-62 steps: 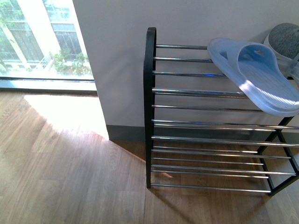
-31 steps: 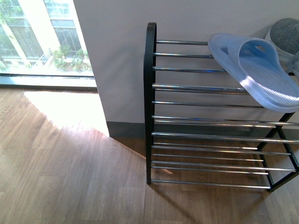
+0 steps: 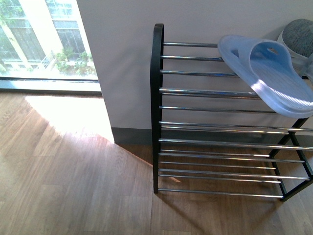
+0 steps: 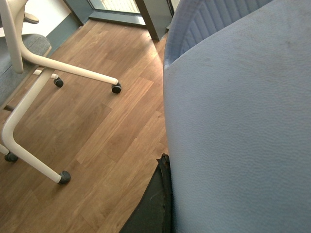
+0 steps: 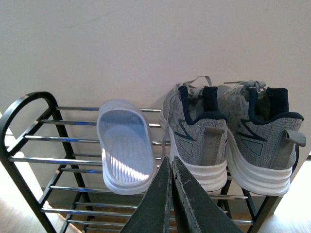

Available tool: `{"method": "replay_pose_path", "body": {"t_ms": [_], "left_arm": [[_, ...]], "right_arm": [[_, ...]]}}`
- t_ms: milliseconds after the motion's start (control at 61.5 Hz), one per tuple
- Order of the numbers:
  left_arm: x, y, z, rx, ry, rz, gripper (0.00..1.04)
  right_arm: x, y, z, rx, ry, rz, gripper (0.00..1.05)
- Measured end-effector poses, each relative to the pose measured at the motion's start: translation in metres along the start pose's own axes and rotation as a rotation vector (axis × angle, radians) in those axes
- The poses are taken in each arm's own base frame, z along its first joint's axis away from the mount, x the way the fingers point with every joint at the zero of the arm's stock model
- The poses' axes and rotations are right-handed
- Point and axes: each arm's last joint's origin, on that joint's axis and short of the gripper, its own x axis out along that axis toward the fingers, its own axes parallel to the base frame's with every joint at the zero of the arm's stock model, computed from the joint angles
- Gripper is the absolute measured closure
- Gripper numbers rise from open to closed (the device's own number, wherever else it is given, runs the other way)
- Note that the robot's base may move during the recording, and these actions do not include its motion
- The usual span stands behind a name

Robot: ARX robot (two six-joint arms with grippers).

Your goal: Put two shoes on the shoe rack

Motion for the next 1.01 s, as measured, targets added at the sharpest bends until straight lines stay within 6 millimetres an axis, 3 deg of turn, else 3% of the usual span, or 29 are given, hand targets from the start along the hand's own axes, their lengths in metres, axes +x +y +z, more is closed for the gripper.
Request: {"method": "replay_pose_path", "body": {"t_ms": [943, 1008], "left_arm": [[0.0, 0.0, 0.0, 0.0, 0.0, 0.0, 1.03], [0.0, 0.0, 0.0, 0.0, 0.0, 0.001, 1.03]], "right_arm": [[-0.025, 0.0, -0.003, 0.0, 0.005, 0.0, 1.03], [-0.025, 0.0, -0.003, -0.001, 0.004, 0.0, 0.94]]}}
